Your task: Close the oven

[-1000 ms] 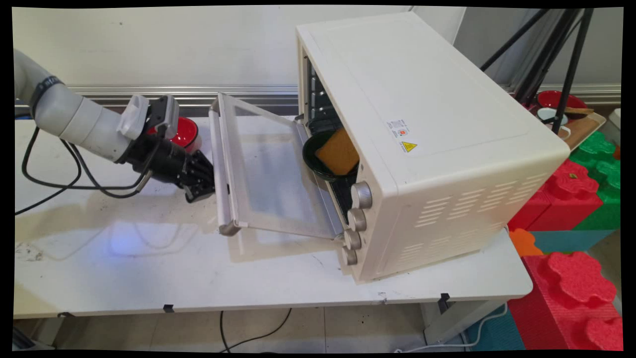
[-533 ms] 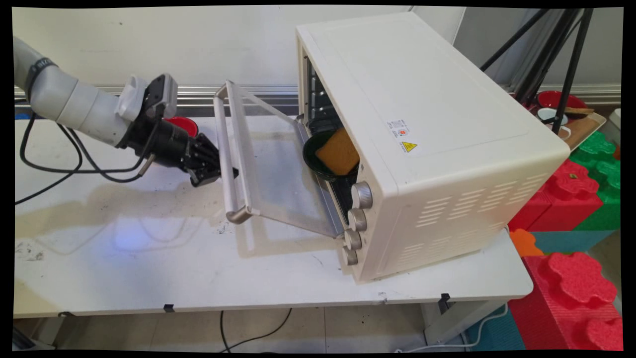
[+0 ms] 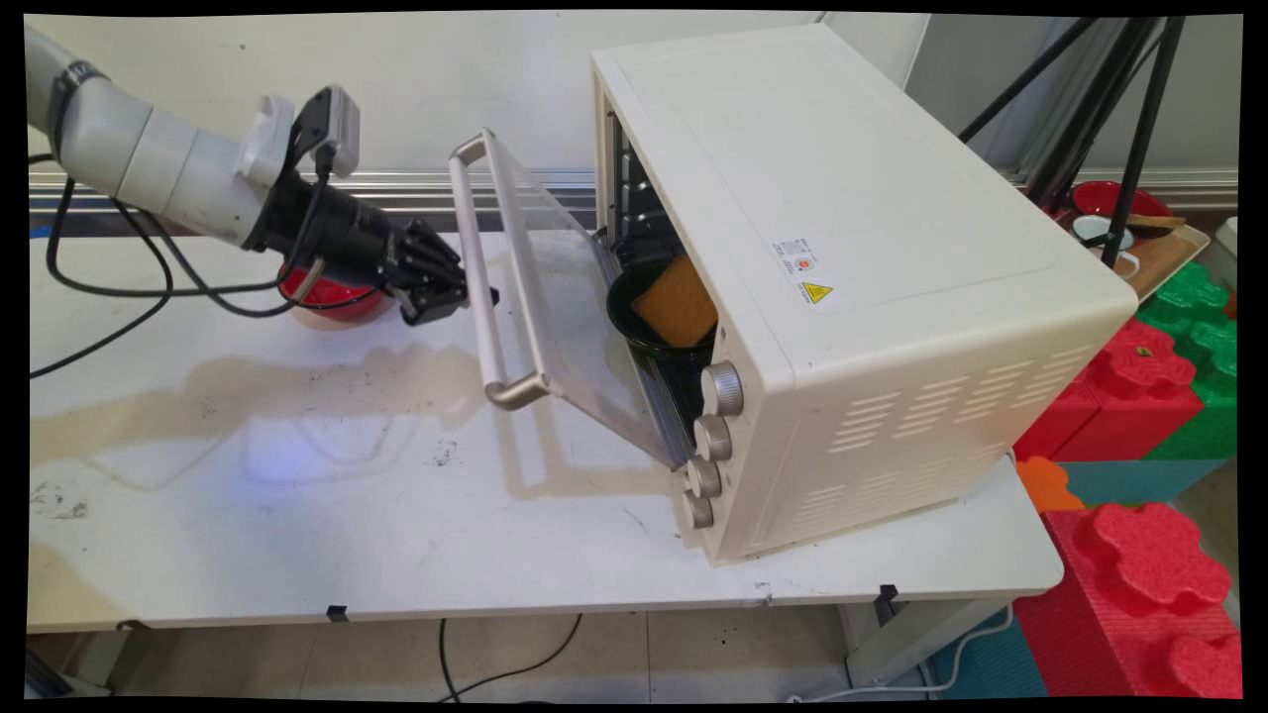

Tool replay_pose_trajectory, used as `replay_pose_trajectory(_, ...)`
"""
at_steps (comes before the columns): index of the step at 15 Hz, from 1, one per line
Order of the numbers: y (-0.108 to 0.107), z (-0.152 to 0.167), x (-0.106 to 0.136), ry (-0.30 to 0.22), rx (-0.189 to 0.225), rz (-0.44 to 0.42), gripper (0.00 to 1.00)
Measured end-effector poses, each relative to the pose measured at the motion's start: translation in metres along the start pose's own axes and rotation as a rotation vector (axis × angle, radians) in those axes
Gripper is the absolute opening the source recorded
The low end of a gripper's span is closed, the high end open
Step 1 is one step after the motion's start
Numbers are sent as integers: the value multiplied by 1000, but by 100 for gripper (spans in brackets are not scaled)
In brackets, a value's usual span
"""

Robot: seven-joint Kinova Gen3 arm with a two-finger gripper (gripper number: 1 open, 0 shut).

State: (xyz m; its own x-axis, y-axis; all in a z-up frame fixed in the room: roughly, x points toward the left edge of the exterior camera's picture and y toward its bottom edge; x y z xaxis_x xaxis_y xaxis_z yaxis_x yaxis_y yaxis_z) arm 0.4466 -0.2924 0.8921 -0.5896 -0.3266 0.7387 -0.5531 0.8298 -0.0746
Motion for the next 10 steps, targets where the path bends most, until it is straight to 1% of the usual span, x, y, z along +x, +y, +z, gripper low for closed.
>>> replay_pose_trajectory(7, -8, -3, 25, 51, 18, 1, 0)
replay_pose_trajectory(10, -11, -4, 32, 66, 24, 3, 0)
